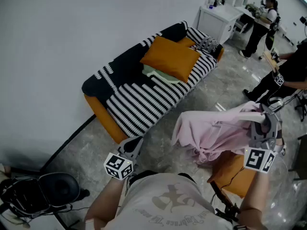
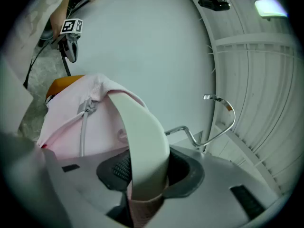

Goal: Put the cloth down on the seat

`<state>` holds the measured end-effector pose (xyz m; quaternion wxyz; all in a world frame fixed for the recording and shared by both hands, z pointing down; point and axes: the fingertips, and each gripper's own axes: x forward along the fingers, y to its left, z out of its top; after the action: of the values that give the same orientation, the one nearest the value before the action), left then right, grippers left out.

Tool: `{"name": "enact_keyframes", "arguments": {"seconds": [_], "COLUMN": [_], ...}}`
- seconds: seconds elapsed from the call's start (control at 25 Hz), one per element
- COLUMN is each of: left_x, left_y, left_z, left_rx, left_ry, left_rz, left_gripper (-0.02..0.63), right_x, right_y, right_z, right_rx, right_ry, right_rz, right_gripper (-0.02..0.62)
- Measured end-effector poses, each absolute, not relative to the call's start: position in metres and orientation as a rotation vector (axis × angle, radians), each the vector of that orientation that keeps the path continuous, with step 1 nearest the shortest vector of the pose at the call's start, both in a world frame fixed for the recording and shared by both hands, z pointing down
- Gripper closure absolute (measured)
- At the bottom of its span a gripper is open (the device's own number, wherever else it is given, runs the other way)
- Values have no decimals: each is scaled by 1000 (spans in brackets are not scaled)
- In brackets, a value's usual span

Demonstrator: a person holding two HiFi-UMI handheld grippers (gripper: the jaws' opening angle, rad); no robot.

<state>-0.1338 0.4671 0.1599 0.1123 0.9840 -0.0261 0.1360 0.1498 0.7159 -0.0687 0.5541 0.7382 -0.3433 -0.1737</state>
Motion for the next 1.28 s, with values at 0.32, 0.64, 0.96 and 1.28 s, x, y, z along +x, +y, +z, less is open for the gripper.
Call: {"name": "enact_keyframes", "arguments": {"seconds": [0.32, 0.64, 0.96, 1.28], "left_x": [-165, -167, -161, -165], "left_y": [470, 465, 464, 470], "left_z": [158, 159, 160, 165], "left_rx": [2877, 2860, 2841, 2822], "left_ry": [-96, -142, -184, -165], "left_rz": [402, 408, 415, 446], "left_gripper": [595, 595, 595, 595], "right_x": [128, 138, 146, 137], "right_y": [720, 698, 683, 679], "right_z": [-67, -74, -72, -66], "right_rx": [1822, 1850, 1822, 1797], "right_ry": [-859, -886, -912, -929], "right_rz": [-395, -423, -438, -425], "right_gripper": [439, 439, 437, 437]}}
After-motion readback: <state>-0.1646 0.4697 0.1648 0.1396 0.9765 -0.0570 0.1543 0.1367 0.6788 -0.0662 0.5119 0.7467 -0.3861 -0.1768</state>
